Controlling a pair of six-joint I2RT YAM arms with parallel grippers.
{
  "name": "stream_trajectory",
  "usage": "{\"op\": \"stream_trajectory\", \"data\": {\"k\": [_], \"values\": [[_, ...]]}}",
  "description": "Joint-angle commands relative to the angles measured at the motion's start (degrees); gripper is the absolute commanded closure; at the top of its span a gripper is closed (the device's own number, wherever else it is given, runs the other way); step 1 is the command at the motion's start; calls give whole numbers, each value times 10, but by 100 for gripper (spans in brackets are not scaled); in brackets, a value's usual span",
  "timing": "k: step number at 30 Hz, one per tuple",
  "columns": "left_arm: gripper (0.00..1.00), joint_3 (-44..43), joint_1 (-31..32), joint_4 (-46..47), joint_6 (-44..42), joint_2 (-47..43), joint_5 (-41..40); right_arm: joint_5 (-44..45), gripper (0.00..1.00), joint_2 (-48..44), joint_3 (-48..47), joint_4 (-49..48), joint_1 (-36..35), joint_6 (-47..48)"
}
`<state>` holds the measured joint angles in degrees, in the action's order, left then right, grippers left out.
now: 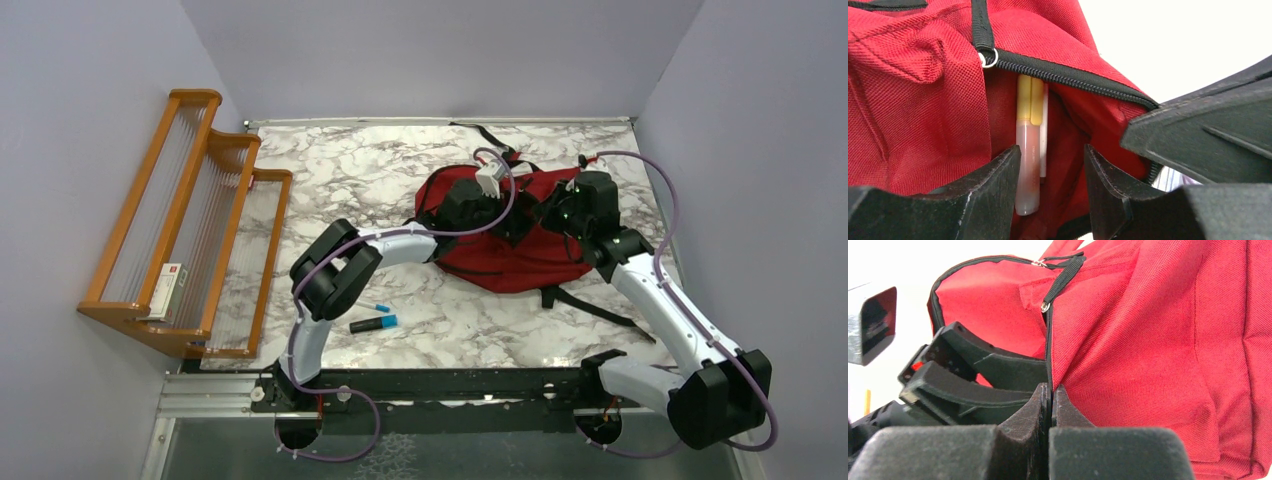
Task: Pack the student bag
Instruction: Place the stationery in the student bag, then pick up the stationery from the center of the board.
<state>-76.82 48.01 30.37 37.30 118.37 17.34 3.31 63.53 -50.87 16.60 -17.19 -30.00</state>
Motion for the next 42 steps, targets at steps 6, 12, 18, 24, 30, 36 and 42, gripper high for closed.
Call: {"op": "stream_trajectory", "data": {"k": [6, 12, 18, 24, 30, 36, 42], "values": [[49, 67, -24, -17, -12, -117, 17, 17, 100, -32, 15, -19, 0, 5], [49, 117, -43, -103, -59, -203, -15, 20, 100, -28, 18, -15, 0, 17], [49, 114, -49, -256, -140, -262, -98, 28, 99, -20, 15, -3, 0, 38], [49, 136, -64, -383, -157, -327, -197, 16, 99, -20, 19, -7, -1, 49], [48, 199, -94, -504, -47, -417, -327, 10, 99, -20, 32, -21, 0, 47], [45, 317, -98, -600, 207, -540, -398, 57, 100, -31, 48, -20, 0, 18], [42, 394, -98, -648, 364, -582, -414, 69, 100, -40, 54, -16, 0, 17]]}}
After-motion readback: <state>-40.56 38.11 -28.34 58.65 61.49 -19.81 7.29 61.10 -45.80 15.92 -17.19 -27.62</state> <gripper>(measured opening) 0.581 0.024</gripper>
